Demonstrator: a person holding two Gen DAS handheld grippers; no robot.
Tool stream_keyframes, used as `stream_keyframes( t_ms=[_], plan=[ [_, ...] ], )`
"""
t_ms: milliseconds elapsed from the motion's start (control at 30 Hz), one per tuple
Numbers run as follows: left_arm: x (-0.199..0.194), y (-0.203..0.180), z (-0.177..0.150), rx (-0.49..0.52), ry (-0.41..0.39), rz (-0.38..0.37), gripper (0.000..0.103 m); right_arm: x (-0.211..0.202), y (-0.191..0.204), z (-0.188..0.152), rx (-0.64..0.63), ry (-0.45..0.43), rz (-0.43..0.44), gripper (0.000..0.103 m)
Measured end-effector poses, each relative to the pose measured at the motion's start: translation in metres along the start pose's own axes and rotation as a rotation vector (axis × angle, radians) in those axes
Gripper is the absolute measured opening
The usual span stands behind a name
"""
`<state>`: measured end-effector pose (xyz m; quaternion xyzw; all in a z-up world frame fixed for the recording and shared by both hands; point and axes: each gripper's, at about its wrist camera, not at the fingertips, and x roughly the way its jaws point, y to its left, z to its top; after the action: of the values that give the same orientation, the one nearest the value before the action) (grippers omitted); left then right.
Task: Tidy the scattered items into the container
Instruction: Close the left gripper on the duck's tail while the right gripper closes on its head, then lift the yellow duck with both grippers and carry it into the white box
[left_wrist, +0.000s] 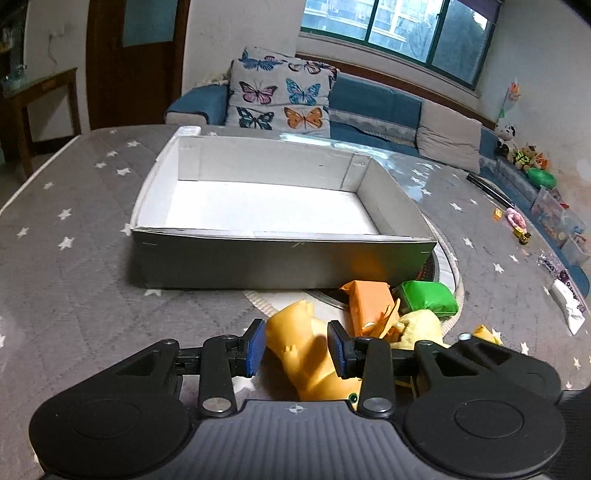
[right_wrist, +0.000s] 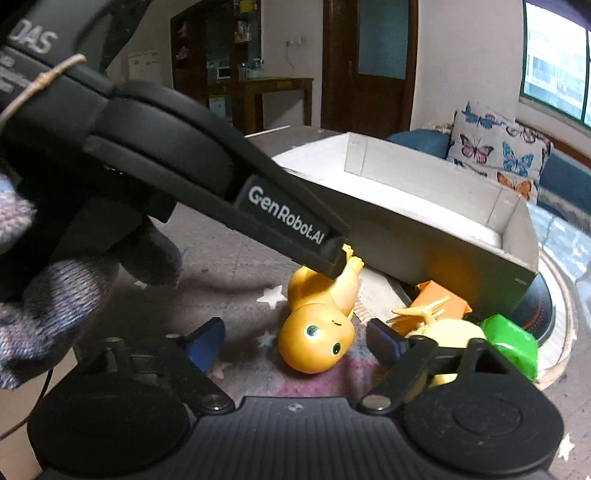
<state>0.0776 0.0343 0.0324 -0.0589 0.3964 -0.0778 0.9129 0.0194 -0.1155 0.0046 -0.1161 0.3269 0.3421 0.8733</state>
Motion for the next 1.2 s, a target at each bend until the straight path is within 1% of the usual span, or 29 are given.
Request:
stream_keyframes(
  t_ms=[67,200,267,300,333,400,500,633,767,800,933,1000,1100,1200],
  plan=[
    [0.004,0.001,0.001,-0.004,0.012,0.002,0.039,0.005,-0.002,0.001,0.012,0.007,0.004,0.078],
    [0.01,0.006,0.005,-0.044,0.037,-0.029,0.041,0.008,-0.002,-0.001,0.015,0.005,-0.004,0.076],
    [0.012,0.009,0.006,-0.063,0.051,-0.043,0.04,0.008,-0.002,0.0,0.017,0.004,-0.002,0.073],
    [0.013,0.01,0.006,-0.076,0.062,-0.054,0.04,0.009,-0.002,0.001,0.016,0.005,-0.004,0.068],
    [0.015,0.012,0.007,-0.089,0.071,-0.063,0.041,0.01,-0.002,0.002,0.016,0.005,-0.006,0.067],
    [0.018,0.015,0.006,-0.109,0.08,-0.072,0.043,0.011,-0.002,0.003,0.009,0.007,-0.019,0.066],
    [0.019,0.018,0.006,-0.123,0.085,-0.083,0.043,0.011,-0.001,0.003,-0.001,0.009,-0.028,0.065],
    [0.02,0.023,0.007,-0.15,0.098,-0.1,0.045,0.012,0.0,0.003,-0.002,0.01,-0.054,0.056],
    [0.02,0.023,0.006,-0.165,0.114,-0.097,0.046,0.013,-0.001,0.004,0.007,0.01,-0.079,0.046],
    [0.021,0.023,0.006,-0.17,0.122,-0.097,0.046,0.014,-0.001,0.005,0.007,0.01,-0.085,0.044],
    [0.023,0.026,0.001,-0.204,0.162,-0.119,0.043,0.013,-0.001,0.005,0.018,0.009,-0.086,0.044],
    [0.024,0.028,-0.002,-0.221,0.175,-0.134,0.043,0.012,-0.001,0.005,0.023,0.008,-0.084,0.044],
    [0.024,0.033,-0.004,-0.259,0.179,-0.145,0.043,0.011,-0.001,0.004,0.025,0.007,-0.082,0.044],
    [0.021,0.033,-0.004,-0.266,0.181,-0.141,0.043,0.009,-0.002,0.004,0.03,0.003,-0.077,0.044]
  ],
)
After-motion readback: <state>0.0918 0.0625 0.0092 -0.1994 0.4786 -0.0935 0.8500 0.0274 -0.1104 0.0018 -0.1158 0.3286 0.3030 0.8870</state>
